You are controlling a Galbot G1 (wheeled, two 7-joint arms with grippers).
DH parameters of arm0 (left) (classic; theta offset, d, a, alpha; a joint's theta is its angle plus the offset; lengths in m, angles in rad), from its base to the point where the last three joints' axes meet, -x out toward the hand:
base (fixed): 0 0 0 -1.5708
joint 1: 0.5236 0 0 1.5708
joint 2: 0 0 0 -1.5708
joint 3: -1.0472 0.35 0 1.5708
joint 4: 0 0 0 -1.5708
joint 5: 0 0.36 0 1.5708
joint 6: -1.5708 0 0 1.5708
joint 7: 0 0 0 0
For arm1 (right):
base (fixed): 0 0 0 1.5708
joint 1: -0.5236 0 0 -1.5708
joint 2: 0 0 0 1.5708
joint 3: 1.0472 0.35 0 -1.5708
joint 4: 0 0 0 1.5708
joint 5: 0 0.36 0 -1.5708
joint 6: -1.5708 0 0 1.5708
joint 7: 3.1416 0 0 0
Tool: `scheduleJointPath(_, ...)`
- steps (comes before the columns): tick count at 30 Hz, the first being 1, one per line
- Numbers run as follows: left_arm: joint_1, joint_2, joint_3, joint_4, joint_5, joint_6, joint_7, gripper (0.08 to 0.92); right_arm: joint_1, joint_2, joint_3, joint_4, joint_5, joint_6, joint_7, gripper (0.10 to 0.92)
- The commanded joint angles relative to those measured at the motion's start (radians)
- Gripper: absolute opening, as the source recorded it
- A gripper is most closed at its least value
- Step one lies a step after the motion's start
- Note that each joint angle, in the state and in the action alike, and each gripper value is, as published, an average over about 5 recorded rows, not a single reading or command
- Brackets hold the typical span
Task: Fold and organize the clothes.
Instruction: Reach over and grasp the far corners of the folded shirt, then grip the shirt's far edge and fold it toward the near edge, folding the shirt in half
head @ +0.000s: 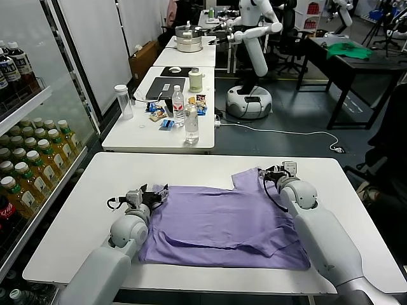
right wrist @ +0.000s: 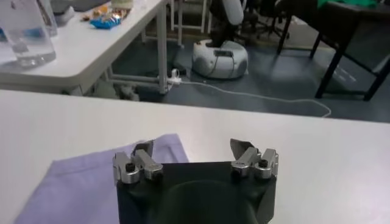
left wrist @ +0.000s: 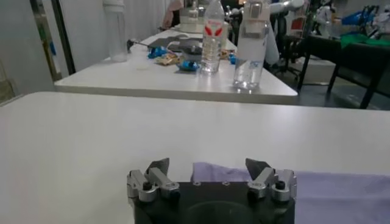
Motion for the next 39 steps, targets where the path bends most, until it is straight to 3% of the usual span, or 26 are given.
scheduleJointPath(1, -0.01, 0.001, 0.025, 0.017, -0.016, 0.007, 0.004, 0.823, 0.05, 0.021, -0.026, -0.101, 0.018, -0.003, 0.002, 0.815)
scheduleJointPath(6, 0.01, 0.002, 0.028, 0.008, -0.015, 0.005, 0.006, 0.784, 0.032, 0.018, -0.031, -0.093, 0.03, -0.003, 0.003, 0.698)
scheduleJointPath(15, 0.043, 0.001, 0.024, -0.001, -0.023, 0.002, 0.01, 0.515, 0.014, 0.007, -0.037, -0.056, 0.048, -0.003, -0.013, 0.474)
scheduleJointPath(19, 0.054, 0.002, 0.019, -0.013, -0.033, -0.011, 0.013, 0.403, 0.0, -0.002, -0.035, -0.023, 0.052, -0.003, -0.019, 0.335)
scheduleJointPath(26, 0.098, 0.022, -0.009, -0.11, -0.049, -0.083, 0.012, 0.195, -0.08, -0.048, -0.005, 0.179, 0.036, 0.003, -0.028, 0.143)
scheduleJointPath(30, 0.131, 0.046, -0.028, -0.196, -0.067, -0.107, 0.014, 0.108, -0.128, -0.087, 0.03, 0.301, 0.054, 0.0, -0.021, 0.11)
scheduleJointPath(39, 0.229, 0.086, -0.069, -0.364, -0.091, -0.101, 0.016, 0.094, -0.267, -0.188, 0.161, 0.531, 0.111, -0.003, -0.003, 0.11)
